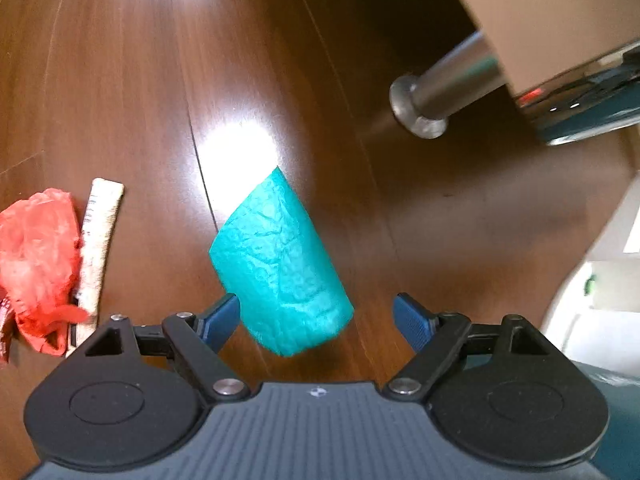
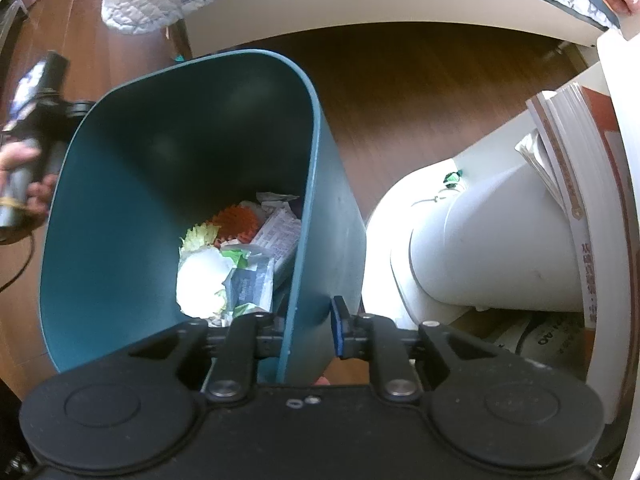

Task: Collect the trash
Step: 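Lower the left gripper onto the teal paper sheet and close on it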

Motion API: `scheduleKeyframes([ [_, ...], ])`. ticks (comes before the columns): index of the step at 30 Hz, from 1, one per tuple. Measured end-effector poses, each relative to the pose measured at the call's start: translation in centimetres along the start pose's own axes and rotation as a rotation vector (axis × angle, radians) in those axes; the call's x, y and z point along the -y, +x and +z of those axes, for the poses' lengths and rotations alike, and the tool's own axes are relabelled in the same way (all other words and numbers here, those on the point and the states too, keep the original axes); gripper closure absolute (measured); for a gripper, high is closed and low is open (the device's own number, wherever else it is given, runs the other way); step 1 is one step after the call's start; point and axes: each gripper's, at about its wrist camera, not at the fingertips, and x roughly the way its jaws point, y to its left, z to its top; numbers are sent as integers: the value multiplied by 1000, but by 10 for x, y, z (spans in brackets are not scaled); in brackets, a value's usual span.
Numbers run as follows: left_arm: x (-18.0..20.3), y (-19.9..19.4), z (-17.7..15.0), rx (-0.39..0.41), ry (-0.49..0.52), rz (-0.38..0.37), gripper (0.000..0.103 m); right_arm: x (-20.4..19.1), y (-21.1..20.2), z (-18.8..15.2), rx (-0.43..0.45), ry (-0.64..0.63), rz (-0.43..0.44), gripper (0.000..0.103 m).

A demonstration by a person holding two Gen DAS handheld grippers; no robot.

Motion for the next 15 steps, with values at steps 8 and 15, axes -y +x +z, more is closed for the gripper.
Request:
scheduleKeyframes([
  [8,10,48,10,-23,7,93,19,5,3,1,5,-8,5,85],
  [15,10,61,11,-17,39,125,23,3,5,-1,-11,-11,-8,86],
])
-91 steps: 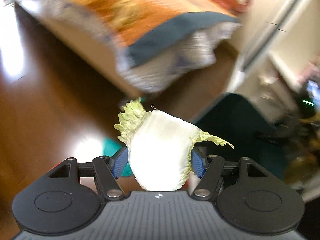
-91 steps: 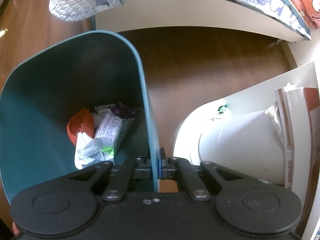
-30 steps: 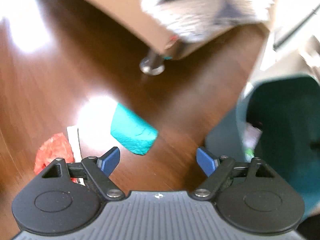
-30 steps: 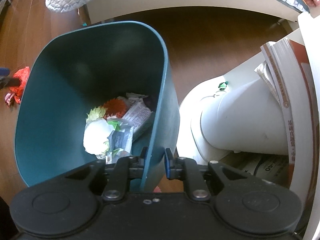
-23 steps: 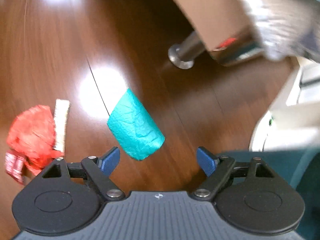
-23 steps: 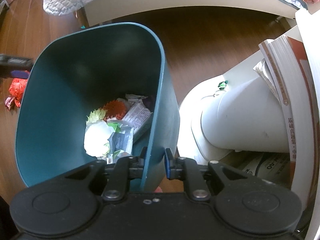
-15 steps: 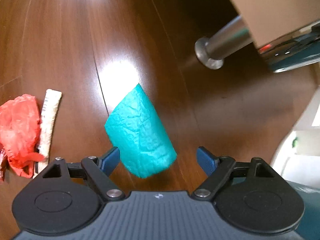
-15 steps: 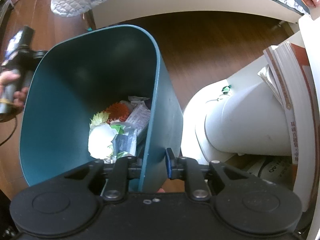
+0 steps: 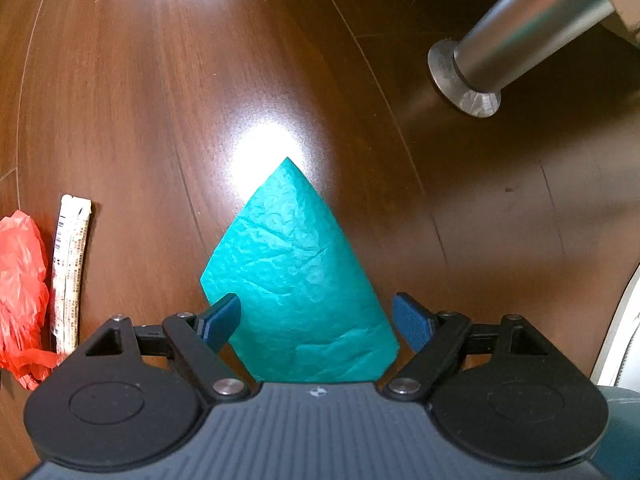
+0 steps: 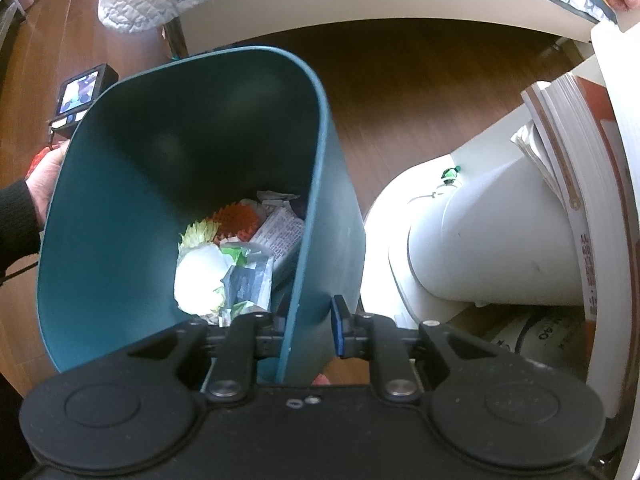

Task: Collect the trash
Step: 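Lower the left gripper onto the teal paper sheet and close on it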

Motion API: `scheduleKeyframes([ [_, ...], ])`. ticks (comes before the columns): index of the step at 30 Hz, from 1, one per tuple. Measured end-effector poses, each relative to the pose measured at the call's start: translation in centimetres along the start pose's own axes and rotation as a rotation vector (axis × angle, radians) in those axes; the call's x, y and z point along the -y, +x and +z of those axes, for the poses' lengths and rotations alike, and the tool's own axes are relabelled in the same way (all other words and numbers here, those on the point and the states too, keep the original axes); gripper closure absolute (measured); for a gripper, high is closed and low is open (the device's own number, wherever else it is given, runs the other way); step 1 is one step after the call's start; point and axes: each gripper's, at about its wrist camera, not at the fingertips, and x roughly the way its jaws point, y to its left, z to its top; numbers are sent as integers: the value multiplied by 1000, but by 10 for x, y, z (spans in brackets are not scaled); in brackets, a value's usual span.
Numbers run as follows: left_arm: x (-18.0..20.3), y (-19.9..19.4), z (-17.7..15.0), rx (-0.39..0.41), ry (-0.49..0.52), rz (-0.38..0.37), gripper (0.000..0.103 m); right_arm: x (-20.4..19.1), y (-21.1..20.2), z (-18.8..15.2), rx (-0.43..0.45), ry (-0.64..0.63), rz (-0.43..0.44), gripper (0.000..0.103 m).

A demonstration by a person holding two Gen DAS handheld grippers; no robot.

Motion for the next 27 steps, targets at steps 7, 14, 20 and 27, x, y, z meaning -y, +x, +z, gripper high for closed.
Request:
scheduleKeyframes([
  [7,-5,-8,-2,18,11,-1,61,-1,4,-6,-23,13,-13,86],
  [14,-10,-24,-6,32,29,-28,80,-3,6,-7,-22,-6,-20,86],
  [20,-23,-54,-14,55,87,-42,84,-1,8,-8,-15,-5,-21,87],
  [27,-30,-124,-33,106,219,-98,86,1,5,-6,2,11,-18,87],
])
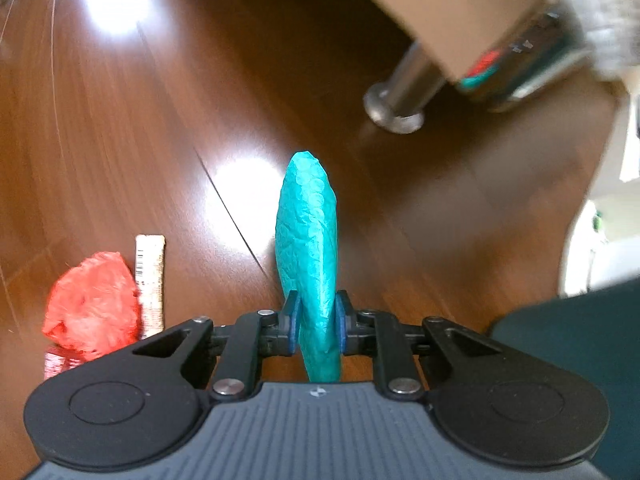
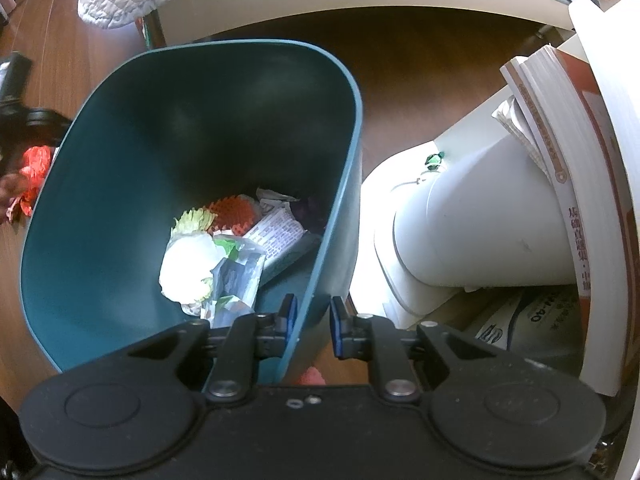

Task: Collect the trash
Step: 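Lower the left gripper onto the teal paper sheet and close on it, then carry the teal paper into the teal wastebasket and open the left gripper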

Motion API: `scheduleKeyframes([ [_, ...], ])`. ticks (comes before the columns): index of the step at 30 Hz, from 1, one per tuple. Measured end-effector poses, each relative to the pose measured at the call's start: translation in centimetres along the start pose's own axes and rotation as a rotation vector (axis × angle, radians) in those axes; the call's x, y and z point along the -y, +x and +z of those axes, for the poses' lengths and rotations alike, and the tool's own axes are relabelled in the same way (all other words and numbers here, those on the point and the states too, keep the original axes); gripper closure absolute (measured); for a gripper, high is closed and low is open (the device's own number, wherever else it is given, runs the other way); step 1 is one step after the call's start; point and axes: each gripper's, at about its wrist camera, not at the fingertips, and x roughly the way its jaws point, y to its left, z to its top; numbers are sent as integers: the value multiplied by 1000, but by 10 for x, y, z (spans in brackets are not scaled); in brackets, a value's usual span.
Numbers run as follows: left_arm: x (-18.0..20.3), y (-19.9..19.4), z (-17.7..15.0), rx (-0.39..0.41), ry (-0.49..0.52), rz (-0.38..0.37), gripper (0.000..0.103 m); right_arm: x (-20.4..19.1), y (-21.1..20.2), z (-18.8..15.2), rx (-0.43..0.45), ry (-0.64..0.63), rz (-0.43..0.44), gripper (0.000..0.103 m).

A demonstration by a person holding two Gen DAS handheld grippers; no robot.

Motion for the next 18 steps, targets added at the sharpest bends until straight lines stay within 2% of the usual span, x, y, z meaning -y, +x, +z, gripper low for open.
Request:
scheduleKeyframes([
  [6,22,-86,-24,71,150,-89,86,0,-3,2,15,7,0,88],
  [12,65,-165,-50,142,334,-204,86,-2,-5,4,32,8,-1,88],
  [15,88,-185,-59,156,396,-246,86,-2,-6,4,38,7,-4,88],
  [18,111,-183,-67,154,452,-264,86,-6,-6,7,40,-7,-11,88],
])
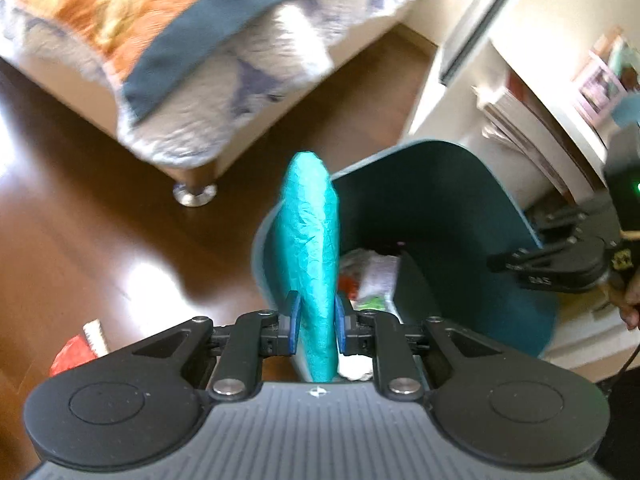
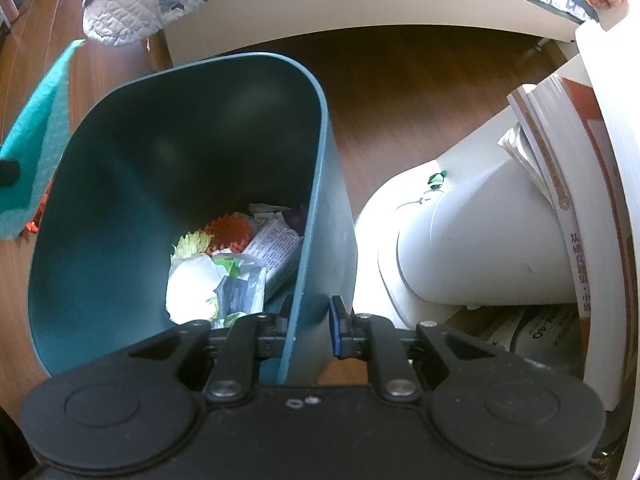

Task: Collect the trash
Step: 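Carry the teal paper into the teal wastebasket and open the left gripper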

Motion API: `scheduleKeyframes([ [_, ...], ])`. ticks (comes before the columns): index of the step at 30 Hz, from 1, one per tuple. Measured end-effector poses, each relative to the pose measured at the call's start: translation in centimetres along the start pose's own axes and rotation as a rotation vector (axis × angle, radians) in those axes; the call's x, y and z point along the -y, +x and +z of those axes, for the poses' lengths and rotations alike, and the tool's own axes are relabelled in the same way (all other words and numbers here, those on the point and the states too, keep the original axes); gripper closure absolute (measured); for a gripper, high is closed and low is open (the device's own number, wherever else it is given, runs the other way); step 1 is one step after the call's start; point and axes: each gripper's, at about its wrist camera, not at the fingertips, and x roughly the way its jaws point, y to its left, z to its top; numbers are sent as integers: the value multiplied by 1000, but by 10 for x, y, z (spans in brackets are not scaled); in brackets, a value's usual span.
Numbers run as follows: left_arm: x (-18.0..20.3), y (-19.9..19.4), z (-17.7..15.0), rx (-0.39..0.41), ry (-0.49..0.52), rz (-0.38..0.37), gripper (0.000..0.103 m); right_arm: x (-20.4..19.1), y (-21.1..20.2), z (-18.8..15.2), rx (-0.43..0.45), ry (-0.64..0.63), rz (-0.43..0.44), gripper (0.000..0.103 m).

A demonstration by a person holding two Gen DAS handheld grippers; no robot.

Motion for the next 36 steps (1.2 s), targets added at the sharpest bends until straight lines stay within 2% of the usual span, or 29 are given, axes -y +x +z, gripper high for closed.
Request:
scheduleKeyframes([
  [7,26,45,3,-86,36,-48,86,-3,-4,1,16,-23,-7,88],
  [10,35,66,3,-118,59,-44,86,-4,-4,3,18,-25,-5,88],
  [19,52,97,-4,-173,104,-68,85,-4,-5,1,18,-26,-9,88],
  [20,53,100,-5,-181,104,-76,83,-5,-5,1,18,-23,-8,88],
  [21,53,101,-6,-184,101,-78,75,-4,-5,1,18,-19,-6,88],
  [23,51,104,-8,-191,91,-81,49,-4,-5,1,17,-15,-5,88],
  [24,49,103,-9,-183,85,-87,31,-3,-5,1,17,-13,-4,88],
  [25,48,101,-10,-167,82,-93,28,-3,-4,1,16,-12,-3,88],
  [31,51,84,-9,-137,94,-110,28,-1,-2,2,11,-7,-1,88],
  [36,43,63,-13,-88,110,-81,25,0,-1,2,7,-9,3,87],
])
